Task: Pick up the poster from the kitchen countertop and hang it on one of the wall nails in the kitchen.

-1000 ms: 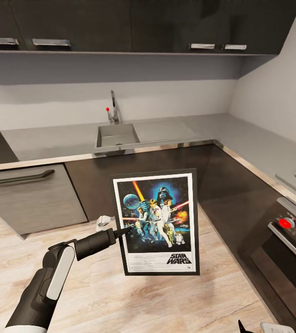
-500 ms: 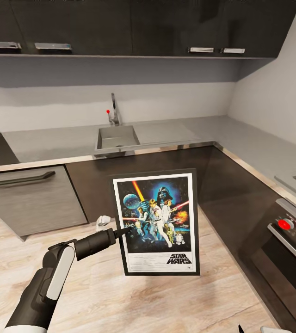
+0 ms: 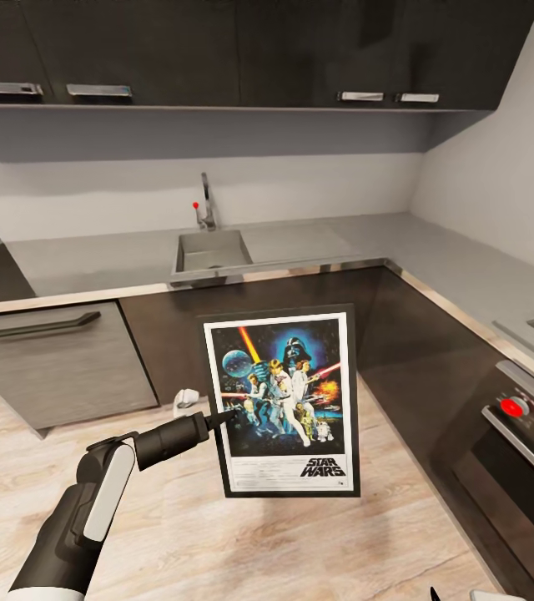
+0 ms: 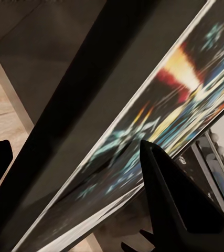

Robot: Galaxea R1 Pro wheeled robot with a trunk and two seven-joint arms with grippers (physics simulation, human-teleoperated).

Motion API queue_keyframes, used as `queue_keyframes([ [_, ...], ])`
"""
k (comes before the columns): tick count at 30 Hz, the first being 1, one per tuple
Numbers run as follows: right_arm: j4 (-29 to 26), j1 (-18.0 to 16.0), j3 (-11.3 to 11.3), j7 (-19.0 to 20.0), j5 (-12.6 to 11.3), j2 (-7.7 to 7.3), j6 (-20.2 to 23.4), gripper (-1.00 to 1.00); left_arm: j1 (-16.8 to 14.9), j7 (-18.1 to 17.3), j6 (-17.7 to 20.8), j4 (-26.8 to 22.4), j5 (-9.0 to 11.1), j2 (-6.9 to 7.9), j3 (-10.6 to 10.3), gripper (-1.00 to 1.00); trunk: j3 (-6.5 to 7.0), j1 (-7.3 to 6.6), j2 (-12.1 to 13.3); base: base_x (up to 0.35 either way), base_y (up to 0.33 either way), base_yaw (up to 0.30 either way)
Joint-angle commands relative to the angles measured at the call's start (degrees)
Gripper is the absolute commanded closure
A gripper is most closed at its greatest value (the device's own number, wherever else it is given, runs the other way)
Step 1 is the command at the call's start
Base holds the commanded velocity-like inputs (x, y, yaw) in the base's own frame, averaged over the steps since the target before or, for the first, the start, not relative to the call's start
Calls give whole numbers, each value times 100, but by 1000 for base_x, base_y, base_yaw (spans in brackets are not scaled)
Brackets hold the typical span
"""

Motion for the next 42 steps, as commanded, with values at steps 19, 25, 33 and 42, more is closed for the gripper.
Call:
queue_keyframes([
  [19,-5,1,-4,12,-5,0,-4,-100,-3,-30,27,0,9,0,5,100,87,0,-2,0,0,0],
  [25,-5,1,-4,12,-5,0,-4,-100,-3,-30,27,0,9,0,5,100,116,0,-2,0,0,0],
  [33,-5,1,-4,12,-5,0,-4,-100,-3,-30,27,0,9,-1,5,100,155,0,-2,0,0,0],
  [42,2,1,-4,12,-5,0,-4,-100,-3,-30,27,0,14,0,5,100,198,0,-2,0,0,0],
])
